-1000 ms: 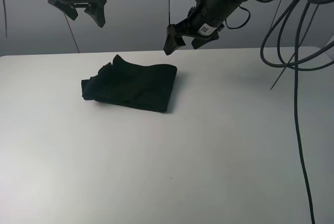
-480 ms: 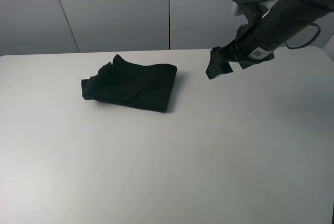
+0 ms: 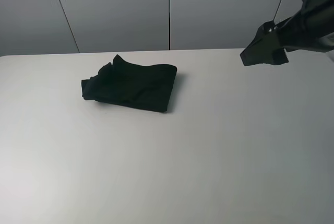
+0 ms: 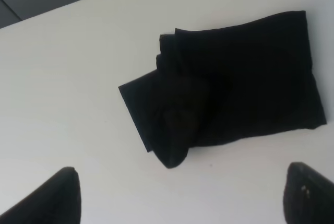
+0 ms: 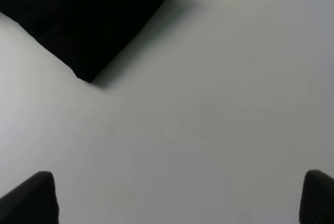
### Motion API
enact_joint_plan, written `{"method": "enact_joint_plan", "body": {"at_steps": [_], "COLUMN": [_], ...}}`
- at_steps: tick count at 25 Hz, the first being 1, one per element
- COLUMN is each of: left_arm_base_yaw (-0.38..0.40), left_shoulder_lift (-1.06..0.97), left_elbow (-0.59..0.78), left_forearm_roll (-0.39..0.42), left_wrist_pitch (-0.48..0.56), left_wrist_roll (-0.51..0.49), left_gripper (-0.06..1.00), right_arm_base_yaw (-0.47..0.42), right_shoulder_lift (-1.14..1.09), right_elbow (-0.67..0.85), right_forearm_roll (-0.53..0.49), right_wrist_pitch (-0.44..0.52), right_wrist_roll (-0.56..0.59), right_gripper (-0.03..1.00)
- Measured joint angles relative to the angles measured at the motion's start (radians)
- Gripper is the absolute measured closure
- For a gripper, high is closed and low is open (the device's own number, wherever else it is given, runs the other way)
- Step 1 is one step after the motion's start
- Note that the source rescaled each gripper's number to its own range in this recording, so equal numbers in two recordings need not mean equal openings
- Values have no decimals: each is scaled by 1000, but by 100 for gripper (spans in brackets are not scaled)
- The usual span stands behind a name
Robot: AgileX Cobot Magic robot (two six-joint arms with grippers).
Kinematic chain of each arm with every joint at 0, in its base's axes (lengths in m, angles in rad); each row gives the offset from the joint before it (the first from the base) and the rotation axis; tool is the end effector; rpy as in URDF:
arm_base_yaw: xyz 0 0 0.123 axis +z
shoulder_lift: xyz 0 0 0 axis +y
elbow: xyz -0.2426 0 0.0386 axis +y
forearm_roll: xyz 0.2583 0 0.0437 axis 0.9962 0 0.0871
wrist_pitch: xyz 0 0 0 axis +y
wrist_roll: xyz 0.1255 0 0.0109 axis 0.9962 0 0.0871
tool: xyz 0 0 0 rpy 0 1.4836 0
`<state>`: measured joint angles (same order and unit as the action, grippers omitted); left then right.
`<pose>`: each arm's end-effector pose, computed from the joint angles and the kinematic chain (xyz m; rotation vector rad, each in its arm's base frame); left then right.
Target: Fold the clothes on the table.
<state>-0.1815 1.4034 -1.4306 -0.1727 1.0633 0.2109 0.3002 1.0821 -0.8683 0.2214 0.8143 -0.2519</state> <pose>0.3190 -0.0778 0.3185 0.4456 2.4708 -0.2120 0.2389 0.0950 0.2436 -0.5616 2.4411 0.2840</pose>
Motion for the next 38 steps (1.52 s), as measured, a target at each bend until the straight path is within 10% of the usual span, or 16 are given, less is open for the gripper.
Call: {"method": "enact_joint_plan", "body": {"at_steps": [10, 38], "left_arm_base_yaw": [0, 0], "left_shoulder_lift": [-513, -1398], "left_elbow": [479, 907], "left_forearm_roll": [133, 224], "left_wrist_pitch": [-40, 13], "left_wrist_roll": [-127, -278], "left_gripper": [-6, -6], "right_arm_base_yaw": [0, 0], "right_shoulder_lift": [-463, -971], "right_elbow": [5, 351], "right_forearm_roll": [-98, -96], "right_wrist_pitch": [314, 302], "right_wrist_roll": [86, 174], "right_gripper": [-3, -3]}}
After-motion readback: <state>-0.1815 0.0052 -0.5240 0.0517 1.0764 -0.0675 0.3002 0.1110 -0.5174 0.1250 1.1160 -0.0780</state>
